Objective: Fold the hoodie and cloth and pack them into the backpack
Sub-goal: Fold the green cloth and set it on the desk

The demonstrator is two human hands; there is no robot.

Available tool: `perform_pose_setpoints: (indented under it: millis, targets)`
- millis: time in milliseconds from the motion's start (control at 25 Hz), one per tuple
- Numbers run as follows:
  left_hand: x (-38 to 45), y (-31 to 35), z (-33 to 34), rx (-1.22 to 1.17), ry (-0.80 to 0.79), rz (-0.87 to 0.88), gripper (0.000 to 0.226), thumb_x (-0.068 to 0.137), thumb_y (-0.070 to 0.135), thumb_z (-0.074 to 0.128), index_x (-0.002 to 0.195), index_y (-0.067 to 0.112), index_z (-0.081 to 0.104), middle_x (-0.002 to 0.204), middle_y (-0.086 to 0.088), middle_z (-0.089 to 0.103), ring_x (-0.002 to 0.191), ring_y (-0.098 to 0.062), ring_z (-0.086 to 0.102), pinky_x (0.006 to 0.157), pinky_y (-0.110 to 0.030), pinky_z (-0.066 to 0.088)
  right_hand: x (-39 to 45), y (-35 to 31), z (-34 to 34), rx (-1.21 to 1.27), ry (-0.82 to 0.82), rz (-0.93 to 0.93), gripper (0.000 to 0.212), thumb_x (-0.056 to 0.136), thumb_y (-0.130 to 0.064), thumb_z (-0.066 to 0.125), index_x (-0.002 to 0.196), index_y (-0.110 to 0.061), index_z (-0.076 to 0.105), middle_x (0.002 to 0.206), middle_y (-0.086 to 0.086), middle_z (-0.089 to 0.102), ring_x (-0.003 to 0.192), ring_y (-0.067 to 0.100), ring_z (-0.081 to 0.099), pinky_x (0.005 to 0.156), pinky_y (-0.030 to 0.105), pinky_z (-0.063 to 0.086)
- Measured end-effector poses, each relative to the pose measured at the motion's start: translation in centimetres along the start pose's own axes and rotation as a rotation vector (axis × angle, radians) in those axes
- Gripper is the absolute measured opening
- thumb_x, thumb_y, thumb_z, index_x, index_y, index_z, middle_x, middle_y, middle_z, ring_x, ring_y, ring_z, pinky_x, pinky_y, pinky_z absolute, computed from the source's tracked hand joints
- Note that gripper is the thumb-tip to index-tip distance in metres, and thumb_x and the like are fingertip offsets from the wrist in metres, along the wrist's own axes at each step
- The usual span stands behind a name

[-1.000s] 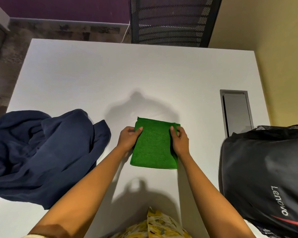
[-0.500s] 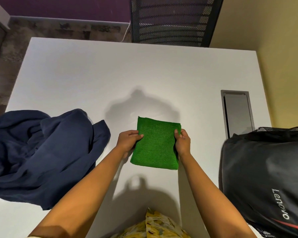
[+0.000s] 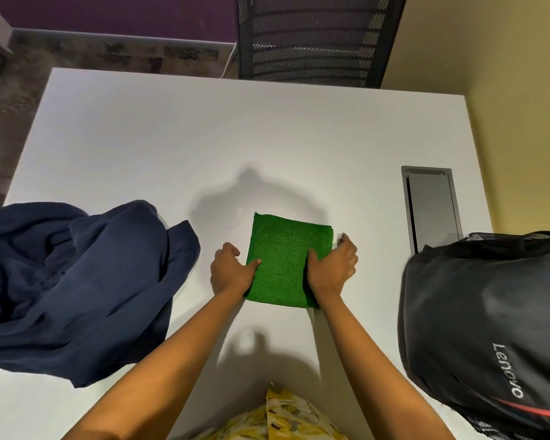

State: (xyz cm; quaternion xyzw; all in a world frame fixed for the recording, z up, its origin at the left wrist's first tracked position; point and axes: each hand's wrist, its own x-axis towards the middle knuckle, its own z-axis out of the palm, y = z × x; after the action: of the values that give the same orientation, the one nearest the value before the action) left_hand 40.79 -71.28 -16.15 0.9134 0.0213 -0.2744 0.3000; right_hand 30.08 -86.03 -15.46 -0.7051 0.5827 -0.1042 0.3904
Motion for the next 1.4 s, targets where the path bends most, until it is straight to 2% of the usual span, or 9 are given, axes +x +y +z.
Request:
perform_pose_setpoints:
  millis: [120,280,400,520,600,680,760,960,1400]
  targets:
    - [-0.2,0.2,0.1,0.147,-0.012,-0.064,0.044,0.081,0.047,0.075,0.098,0.015,0.052,0.092,0.0,0.056,0.087,-0.028,0.056,0.07,-0.033,0.04,-3.8,-1.4,1.5,-0.273,-0.126,-0.016,0.092,0.081,-0.032,0.072,0.153,-0.007,0.021,0.155,0.014,0.029,0.146,0.034,0.022,0.119,0.05,0.015]
    - [-0.1,-0.4,0.6,-0.069,-0.06,0.052,0.013,0.091,0.027,0.066,0.095,0.017,0.058,0.088,-0.001,0.064,0.095,-0.028,0.062,0.07,-0.033,0.043,-6.9,-1.1,4.1,-0.433,-0.493,0.064,0.103,0.087,-0.063,0.058,0.158,-0.033,-0.01,0.164,0.003,-0.025,0.15,0.038,-0.02,0.107,0.079,0.003]
    - [-0.2,-1.1,0.4,0.026,-0.024,0.242,0.015,0.09,0.021,0.062,0.105,0.021,0.06,0.101,0.004,0.06,0.11,-0.021,0.05,0.086,-0.037,0.038,-5.7,0.2,3.6,-0.493,-0.478,-0.003,0.114,0.078,-0.08,0.054,0.154,-0.039,-0.02,0.158,0.002,-0.04,0.146,0.042,-0.029,0.1,0.086,0.005]
    - [0.3,-1.4,0.0,0.2,-0.077,0.359,0.047,0.087,0.032,0.068,0.131,0.022,0.054,0.139,0.0,0.046,0.138,-0.024,0.033,0.101,-0.044,0.028,-3.5,0.8,2.2,-0.518,-0.455,-0.047,0.124,0.066,-0.091,0.052,0.153,-0.042,-0.023,0.156,0.001,-0.043,0.145,0.043,-0.031,0.097,0.088,0.003]
    - [0.8,-1.4,-0.3,0.278,-0.211,0.376,0.081,0.079,0.045,0.075,0.149,0.028,0.038,0.163,0.002,0.018,0.153,-0.023,0.002,0.115,-0.061,0.009,-1.7,0.7,1.1,-0.526,-0.458,-0.061,0.13,0.059,-0.095,0.051,0.153,-0.043,-0.021,0.156,0.001,-0.042,0.145,0.044,-0.03,0.095,0.088,0.001]
    - [1.4,-1.0,-0.4,0.347,-0.316,0.37,0.11,0.069,0.053,0.082,0.157,0.035,0.018,0.167,0.008,-0.009,0.152,-0.023,-0.022,0.11,-0.071,-0.009,0.6,0.6,-0.2,-0.525,-0.457,-0.05,0.134,0.055,-0.095,0.055,0.152,-0.044,-0.021,0.157,0.0,-0.041,0.146,0.043,-0.029,0.095,0.088,0.0]
    - [1.7,-0.7,-0.3,0.455,-0.368,0.371,0.127,0.062,0.055,0.086,0.157,0.041,0.002,0.164,0.011,-0.024,0.148,-0.026,-0.031,0.106,-0.077,-0.01,3.3,0.5,-1.5,-0.523,-0.459,-0.013,0.137,0.053,-0.092,0.061,0.151,-0.046,-0.022,0.157,0.0,-0.041,0.145,0.043,-0.031,0.096,0.089,0.0]
    - [2.1,0.0,-0.4,0.56,-0.412,0.335,0.141,0.054,0.057,0.089,0.153,0.048,-0.01,0.159,0.018,-0.033,0.145,-0.03,-0.036,0.101,-0.082,-0.003,9.0,-0.7,-4.6,-0.569,-0.477,0.054,0.138,0.052,-0.091,0.064,0.15,-0.048,-0.024,0.156,0.0,-0.043,0.144,0.042,-0.034,0.098,0.088,-0.002]
    - [2.3,0.1,-0.4,0.588,-0.422,0.327,0.143,0.054,0.059,0.089,0.152,0.048,-0.014,0.158,0.018,-0.035,0.144,-0.031,-0.037,0.1,-0.083,0.0,14.3,-0.3,-7.2,-0.642,-0.494,0.055,0.135,0.056,-0.087,0.066,0.149,-0.049,-0.024,0.155,-0.003,-0.045,0.143,0.041,-0.035,0.101,0.086,0.001]
